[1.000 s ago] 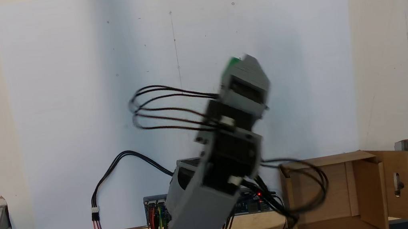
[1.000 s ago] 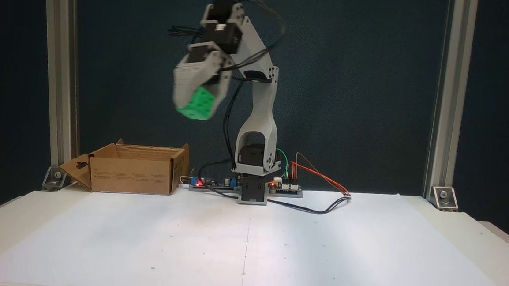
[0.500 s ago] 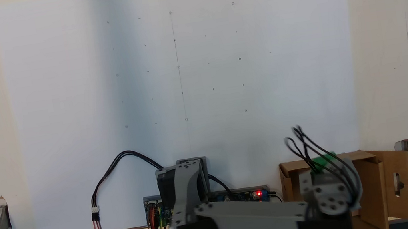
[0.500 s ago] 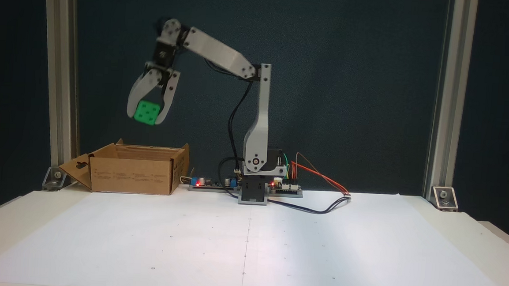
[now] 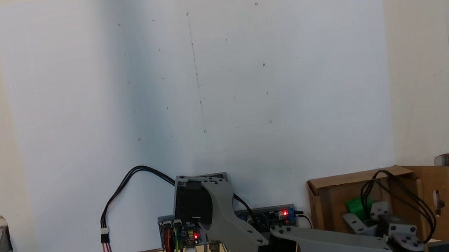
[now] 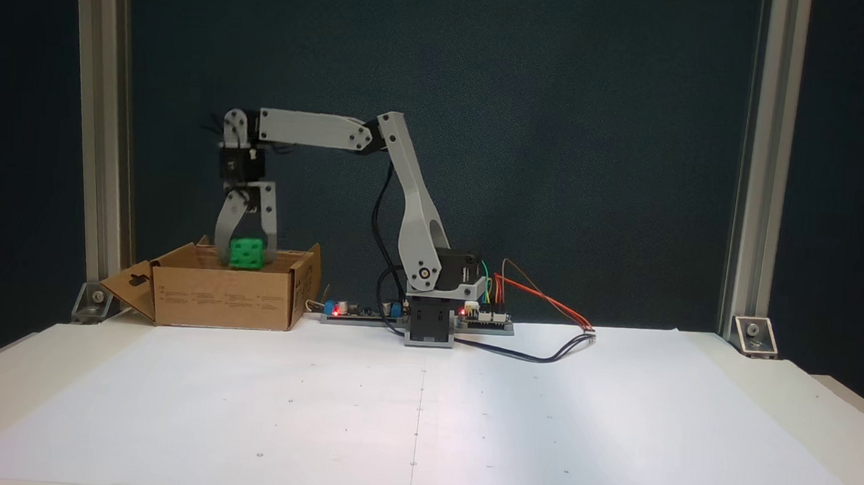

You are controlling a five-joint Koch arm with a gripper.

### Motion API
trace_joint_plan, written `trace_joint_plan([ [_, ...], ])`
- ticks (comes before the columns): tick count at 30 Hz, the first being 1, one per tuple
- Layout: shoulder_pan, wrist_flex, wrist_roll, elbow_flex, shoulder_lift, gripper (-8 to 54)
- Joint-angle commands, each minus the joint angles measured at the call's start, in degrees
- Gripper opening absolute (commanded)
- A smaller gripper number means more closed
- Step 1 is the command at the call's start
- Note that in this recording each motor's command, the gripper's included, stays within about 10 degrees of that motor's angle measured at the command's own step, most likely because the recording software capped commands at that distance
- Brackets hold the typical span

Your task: Grasp a green dice and put it in the bin.

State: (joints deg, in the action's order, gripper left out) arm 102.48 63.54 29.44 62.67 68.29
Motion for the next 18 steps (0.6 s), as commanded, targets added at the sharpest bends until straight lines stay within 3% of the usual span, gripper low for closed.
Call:
trace_joint_plan([
  [1,0.6,-3.3,4.1,-1.2,0.6,11.6],
  [4,0.8,-5.4,4.1,-1.2,-0.2,11.6],
  [8,2.5,-5.1,4.0,-0.7,-1.3,26.0],
  [12,3.7,-5.3,3.7,-0.7,-1.2,29.3],
  [18,2.7,-5.1,-2.2,-0.9,3.5,42.4],
])
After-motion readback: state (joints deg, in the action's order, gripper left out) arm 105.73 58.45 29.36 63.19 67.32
